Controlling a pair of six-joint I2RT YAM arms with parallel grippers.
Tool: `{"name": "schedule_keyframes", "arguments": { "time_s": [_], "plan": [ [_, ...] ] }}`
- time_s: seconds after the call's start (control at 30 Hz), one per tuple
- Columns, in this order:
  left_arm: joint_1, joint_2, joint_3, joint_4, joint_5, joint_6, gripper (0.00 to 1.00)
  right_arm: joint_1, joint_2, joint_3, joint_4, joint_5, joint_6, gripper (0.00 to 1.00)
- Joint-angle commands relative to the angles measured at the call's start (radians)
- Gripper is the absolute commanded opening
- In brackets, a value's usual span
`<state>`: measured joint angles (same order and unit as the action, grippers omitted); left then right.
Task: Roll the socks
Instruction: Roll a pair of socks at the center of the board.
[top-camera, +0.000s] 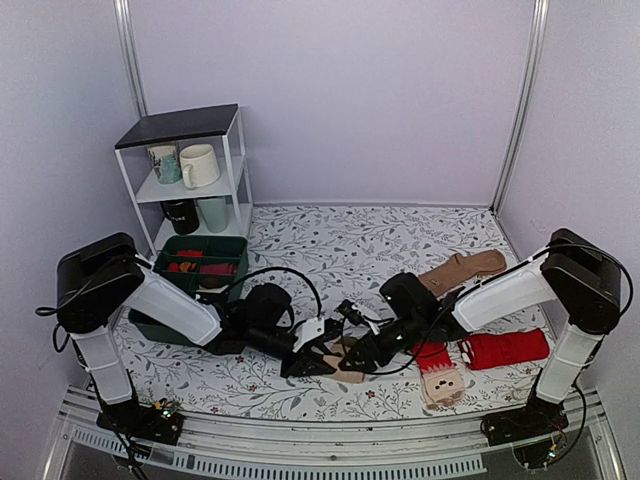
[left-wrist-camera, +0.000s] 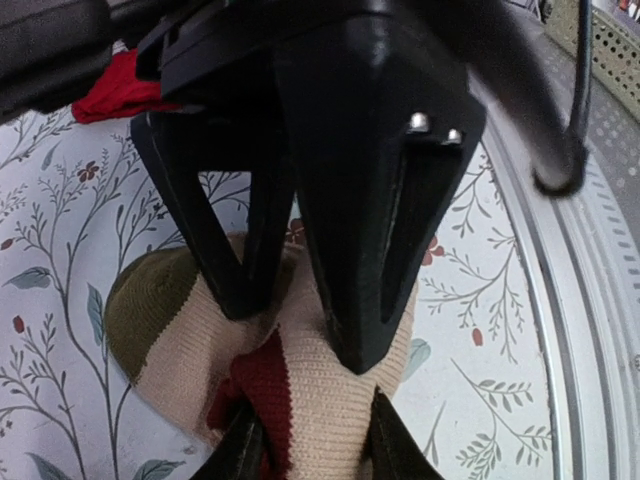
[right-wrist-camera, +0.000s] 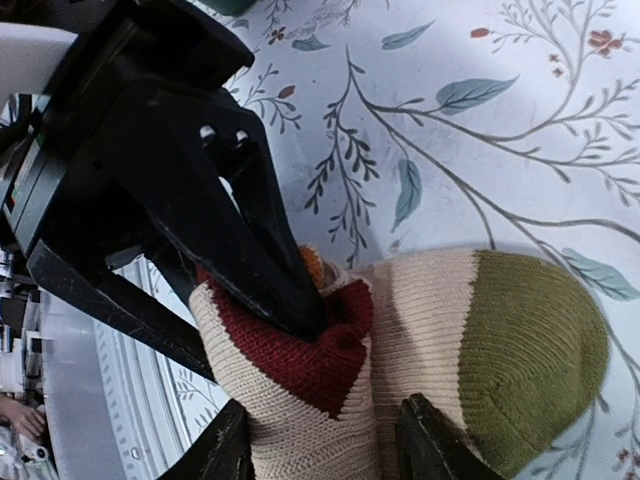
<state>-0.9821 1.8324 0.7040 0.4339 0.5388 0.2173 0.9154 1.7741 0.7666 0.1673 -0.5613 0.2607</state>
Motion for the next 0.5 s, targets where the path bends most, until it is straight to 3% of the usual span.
{"name": "schedule_keyframes", "arguments": {
  "time_s": [0.0, 0.13, 0.47],
  "plan": [
    [-0.041, 0.06, -0.021, -0.115, 0.029, -0.042, 0.0, -0.018, -0.134, 0.042, -0.18, 0.221, 0.018, 0.56],
    [-0.041, 0.066, -0.026, -0.11, 0.023, -0.049, 0.0, -0.026, -0.184, 0.084, -0.231, 0.277, 0.014, 0.61],
    [-0.029, 0.077, -0.012, -0.141, 0.003, -0.069, 0.0, -0.071, -0.195, 0.04, -0.247, 0.229, 0.088, 0.62]
  ]
}}
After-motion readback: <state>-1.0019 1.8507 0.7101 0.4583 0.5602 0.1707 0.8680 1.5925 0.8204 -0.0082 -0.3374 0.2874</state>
